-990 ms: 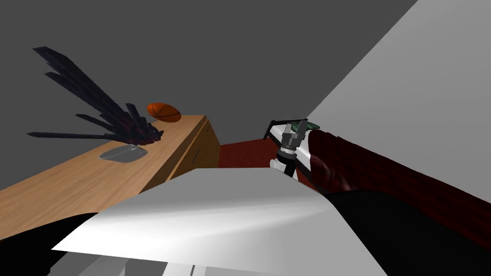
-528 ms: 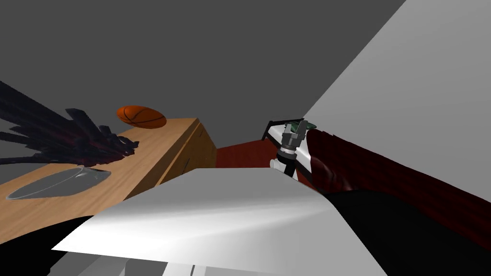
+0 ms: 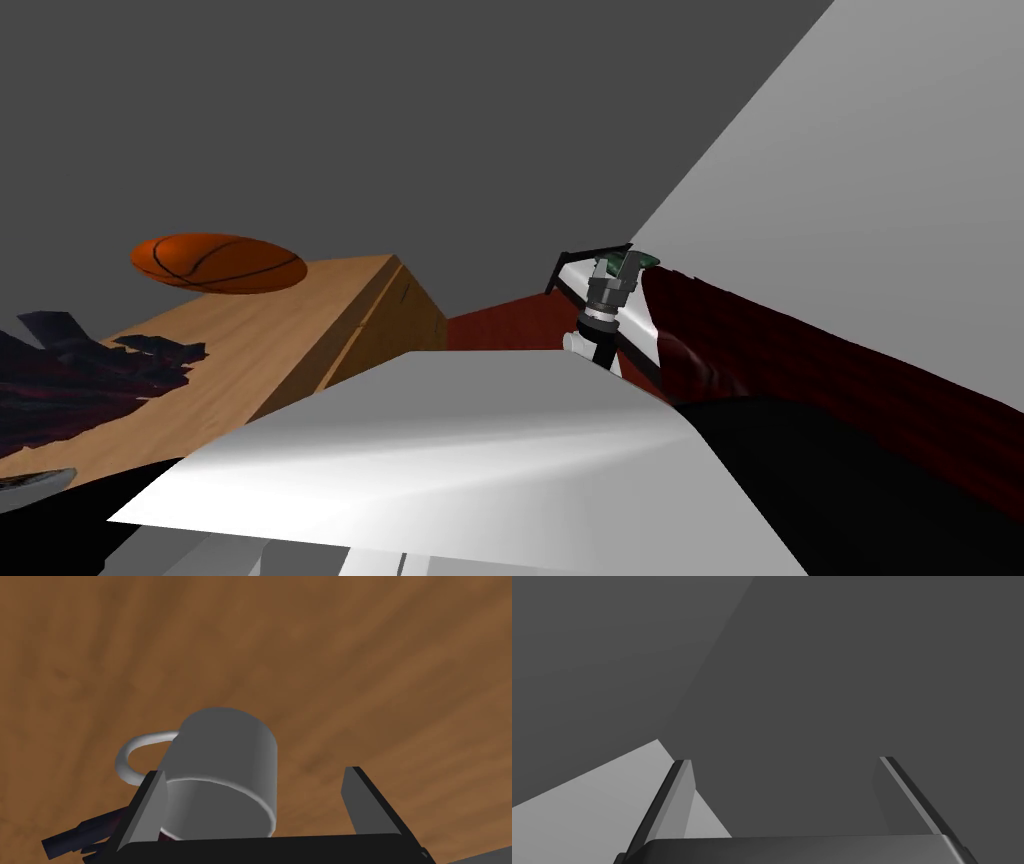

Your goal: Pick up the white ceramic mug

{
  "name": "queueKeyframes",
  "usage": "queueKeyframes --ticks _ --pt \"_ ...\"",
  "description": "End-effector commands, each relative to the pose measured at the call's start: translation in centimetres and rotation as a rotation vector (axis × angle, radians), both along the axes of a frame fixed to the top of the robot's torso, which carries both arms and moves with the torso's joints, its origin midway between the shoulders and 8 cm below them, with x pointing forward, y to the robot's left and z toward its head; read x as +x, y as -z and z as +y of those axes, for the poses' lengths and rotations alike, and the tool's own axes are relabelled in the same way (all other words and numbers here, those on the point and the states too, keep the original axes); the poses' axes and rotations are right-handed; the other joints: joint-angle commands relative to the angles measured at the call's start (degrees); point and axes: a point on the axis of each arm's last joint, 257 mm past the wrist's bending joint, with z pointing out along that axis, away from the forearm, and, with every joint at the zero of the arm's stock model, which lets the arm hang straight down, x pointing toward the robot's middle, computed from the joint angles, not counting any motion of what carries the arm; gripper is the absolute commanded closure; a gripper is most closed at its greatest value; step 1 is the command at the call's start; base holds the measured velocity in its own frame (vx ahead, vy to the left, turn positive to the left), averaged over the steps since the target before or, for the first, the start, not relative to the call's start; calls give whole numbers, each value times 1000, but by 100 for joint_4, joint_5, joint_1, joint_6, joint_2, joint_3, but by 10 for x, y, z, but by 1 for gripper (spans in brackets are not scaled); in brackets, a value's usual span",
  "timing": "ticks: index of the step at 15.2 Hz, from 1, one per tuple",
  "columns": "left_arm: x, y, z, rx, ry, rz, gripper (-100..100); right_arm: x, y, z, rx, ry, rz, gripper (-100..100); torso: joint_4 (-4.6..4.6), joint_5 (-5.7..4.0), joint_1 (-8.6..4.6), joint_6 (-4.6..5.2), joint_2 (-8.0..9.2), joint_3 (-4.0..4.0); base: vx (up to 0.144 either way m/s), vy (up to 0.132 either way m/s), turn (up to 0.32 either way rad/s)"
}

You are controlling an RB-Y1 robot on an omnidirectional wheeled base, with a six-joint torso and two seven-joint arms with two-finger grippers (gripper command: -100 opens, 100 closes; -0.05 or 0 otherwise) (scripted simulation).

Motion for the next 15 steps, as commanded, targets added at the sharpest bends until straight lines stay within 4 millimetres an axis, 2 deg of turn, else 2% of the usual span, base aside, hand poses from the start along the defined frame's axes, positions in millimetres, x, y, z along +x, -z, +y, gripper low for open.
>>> queueKeyframes --ticks 1,2,4,6,7,9,13,14,15 --pt "-12 -4 0 0 -26 44 -100 0 0 0 0 0 0 0 0 0 0 0 0 0 110 149 -57" --pt "-27 9 -9 -39 -29 107 -100 0 0 0 0 0 0 0 4 1 1 -1 13 8 139 195 -95" --pt "-27 9 -9 -39 -29 107 -100 0 0 0 0 0 0 0 5 8 24 0 17 11 106 203 -60" --pt "-36 20 -17 -71 -25 143 -100 0 0 0 0 0 0 0 12 7 11 -4 45 27 31 134 -22" --pt "-33 16 -14 -55 -27 124 -100 0 0 0 0 0 0 0 15 5 0 -4 57 34 13 69 -15" --pt "-37 24 -14 -58 -66 127 -100 0 0 0 0 0 0 0 20 -5 -41 2 81 48 -73 -9 -240" --pt "-41 36 -13 -57 -124 123 -100 0 0 0 1 -1 -1 0 35 -12 -79 2 132 79 -141 -44 -208" --pt "-40 33 -13 -57 -103 124 -100 0 0 0 1 -1 -1 0 36 -11 -77 3 139 83 -102 -24 -85" --pt "-40 33 -12 -56 -108 125 100 0 0 0 1 0 0 0 36 -11 -71 -3 131 80 -35 -8 -2"
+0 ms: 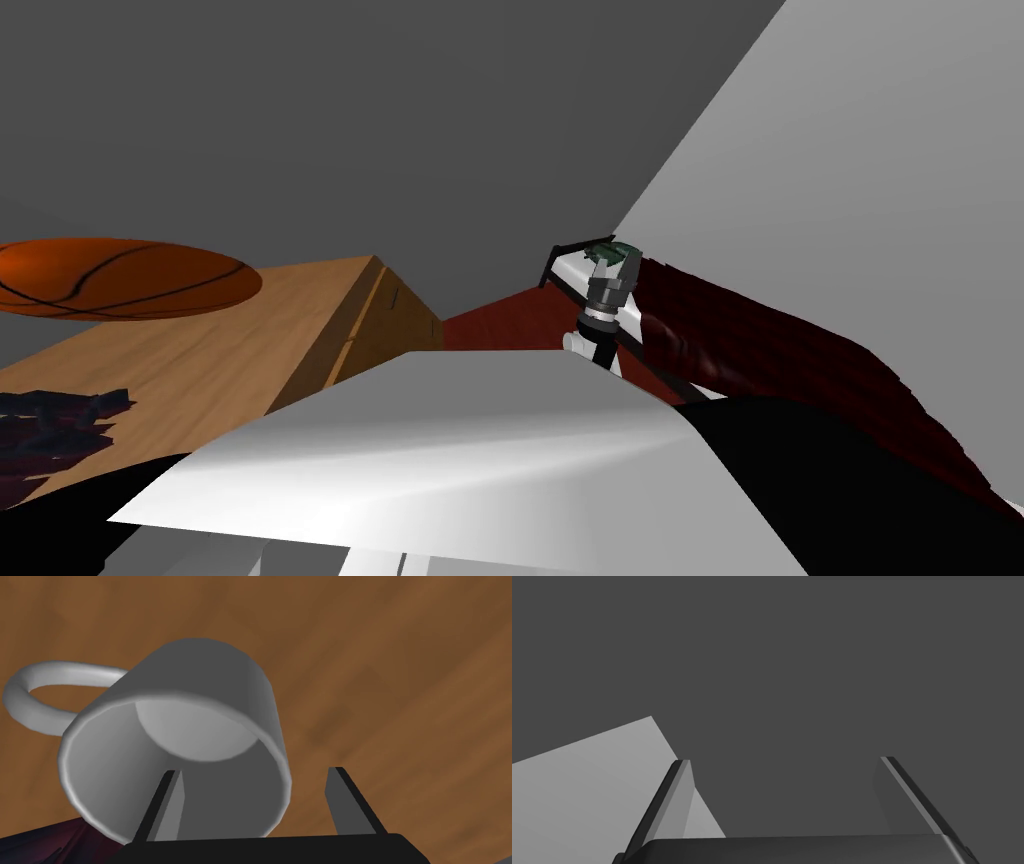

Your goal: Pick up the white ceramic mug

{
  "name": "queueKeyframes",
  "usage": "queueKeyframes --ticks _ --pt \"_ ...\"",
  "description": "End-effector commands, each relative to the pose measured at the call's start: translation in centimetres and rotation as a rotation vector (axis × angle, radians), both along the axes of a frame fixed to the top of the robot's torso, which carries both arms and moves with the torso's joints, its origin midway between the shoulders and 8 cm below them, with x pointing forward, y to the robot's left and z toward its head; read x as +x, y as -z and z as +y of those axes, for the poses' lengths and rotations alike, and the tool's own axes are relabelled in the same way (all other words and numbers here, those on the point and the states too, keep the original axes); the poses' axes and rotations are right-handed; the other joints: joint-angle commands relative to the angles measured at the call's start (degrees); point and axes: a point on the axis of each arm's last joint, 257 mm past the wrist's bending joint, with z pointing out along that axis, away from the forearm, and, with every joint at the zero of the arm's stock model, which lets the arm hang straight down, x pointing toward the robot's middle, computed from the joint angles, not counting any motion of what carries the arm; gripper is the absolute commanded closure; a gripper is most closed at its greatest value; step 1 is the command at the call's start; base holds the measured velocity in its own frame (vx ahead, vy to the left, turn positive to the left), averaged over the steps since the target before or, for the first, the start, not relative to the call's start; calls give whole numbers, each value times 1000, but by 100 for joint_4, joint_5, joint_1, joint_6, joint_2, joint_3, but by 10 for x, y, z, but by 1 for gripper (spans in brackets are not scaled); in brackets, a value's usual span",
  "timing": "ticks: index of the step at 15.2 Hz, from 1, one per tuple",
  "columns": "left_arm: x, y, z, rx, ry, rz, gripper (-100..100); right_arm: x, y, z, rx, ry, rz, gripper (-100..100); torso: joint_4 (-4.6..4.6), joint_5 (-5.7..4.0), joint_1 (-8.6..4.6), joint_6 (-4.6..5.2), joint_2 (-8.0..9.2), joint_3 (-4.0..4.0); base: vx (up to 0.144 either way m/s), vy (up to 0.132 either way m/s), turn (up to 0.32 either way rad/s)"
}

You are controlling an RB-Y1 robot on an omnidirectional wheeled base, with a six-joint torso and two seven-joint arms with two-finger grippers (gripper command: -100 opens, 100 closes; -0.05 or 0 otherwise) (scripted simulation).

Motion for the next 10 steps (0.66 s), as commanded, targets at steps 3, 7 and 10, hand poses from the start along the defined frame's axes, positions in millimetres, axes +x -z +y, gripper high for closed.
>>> queueKeyframes --ticks 3,7,10 --pt "-1 0 0 1 0 1 100 0 0 0 0 0 0 0 -5 5 6 3 -22 -13 -11 -2 0" --pt "4 -11 -2 -5 52 1 100 0 0 0 0 0 0 0 -9 6 11 -21 -52 -28 72 15 212" --pt "3 -12 -1 -4 57 4 100 0 0 0 0 0 0 0 -18 7 22 -7 -94 -52 153 34 188"
